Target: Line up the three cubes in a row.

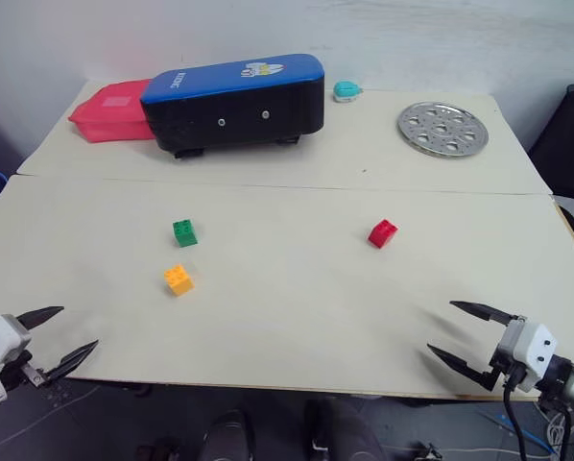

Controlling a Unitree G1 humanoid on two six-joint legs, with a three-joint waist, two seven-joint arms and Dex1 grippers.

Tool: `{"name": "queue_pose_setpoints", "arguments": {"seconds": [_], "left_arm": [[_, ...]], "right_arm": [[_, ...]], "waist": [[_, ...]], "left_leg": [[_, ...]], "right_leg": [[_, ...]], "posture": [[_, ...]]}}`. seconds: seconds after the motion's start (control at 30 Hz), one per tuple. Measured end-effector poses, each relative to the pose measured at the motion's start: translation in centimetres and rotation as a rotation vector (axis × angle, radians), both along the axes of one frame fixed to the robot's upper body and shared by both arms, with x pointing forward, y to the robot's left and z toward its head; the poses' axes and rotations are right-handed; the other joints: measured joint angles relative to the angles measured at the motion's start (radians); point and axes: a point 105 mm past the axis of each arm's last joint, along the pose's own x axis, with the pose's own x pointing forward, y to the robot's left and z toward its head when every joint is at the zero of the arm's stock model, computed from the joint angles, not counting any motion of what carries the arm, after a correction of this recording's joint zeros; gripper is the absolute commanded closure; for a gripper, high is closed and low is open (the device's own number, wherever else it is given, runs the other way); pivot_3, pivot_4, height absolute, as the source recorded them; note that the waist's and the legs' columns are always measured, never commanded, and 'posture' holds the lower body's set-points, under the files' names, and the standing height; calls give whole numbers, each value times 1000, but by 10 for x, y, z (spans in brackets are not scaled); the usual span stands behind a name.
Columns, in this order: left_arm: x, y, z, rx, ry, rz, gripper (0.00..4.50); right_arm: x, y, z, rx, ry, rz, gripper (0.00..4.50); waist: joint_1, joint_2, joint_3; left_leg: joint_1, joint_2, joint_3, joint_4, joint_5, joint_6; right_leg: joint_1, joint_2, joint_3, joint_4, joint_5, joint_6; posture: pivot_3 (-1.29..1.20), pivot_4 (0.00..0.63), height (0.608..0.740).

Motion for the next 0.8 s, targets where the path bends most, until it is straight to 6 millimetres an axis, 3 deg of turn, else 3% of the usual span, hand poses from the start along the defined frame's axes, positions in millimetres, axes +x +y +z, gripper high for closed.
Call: {"name": "queue_pose_setpoints", "arguments": {"seconds": [0.13,0.23,0.43,0.53,0.67,0.8], "left_arm": [[8,-7,8,-19,-28,-20,124],[15,-19,21,-150,-50,-68,124],[29,-68,61,-296,-96,-290,124],[35,-97,67,-326,-81,-402,124],[43,-135,73,-335,-82,-553,124],[48,-152,73,-323,-69,-626,124]], "right_arm": [[-9,-1,-7,19,36,-14,0],[-5,6,-1,90,9,-50,0],[53,46,57,373,-147,-171,0],[86,69,72,414,-164,-211,0],[124,92,76,403,-124,-240,0],[154,96,59,315,-43,-240,0]], "waist": [[1,0,0],[1,0,0],[-21,1,0],[-24,1,0],[-24,1,0],[-25,1,0]], "left_leg": [[0,0,0,0,0,0],[1,0,0,0,0,-1],[2,0,0,0,2,-3],[1,0,0,0,3,-5],[0,0,0,0,4,-7],[-1,-1,1,2,4,-6]], "right_leg": [[0,0,0,0,0,0],[1,0,0,1,0,0],[0,0,2,5,0,-1],[-1,1,1,5,-1,-1],[-2,1,1,5,-1,-1],[-2,1,1,5,0,0]], "posture": [[0,150,740],[0,150,740],[0,150,740],[0,150,740],[0,150,740],[0,150,740]]}}
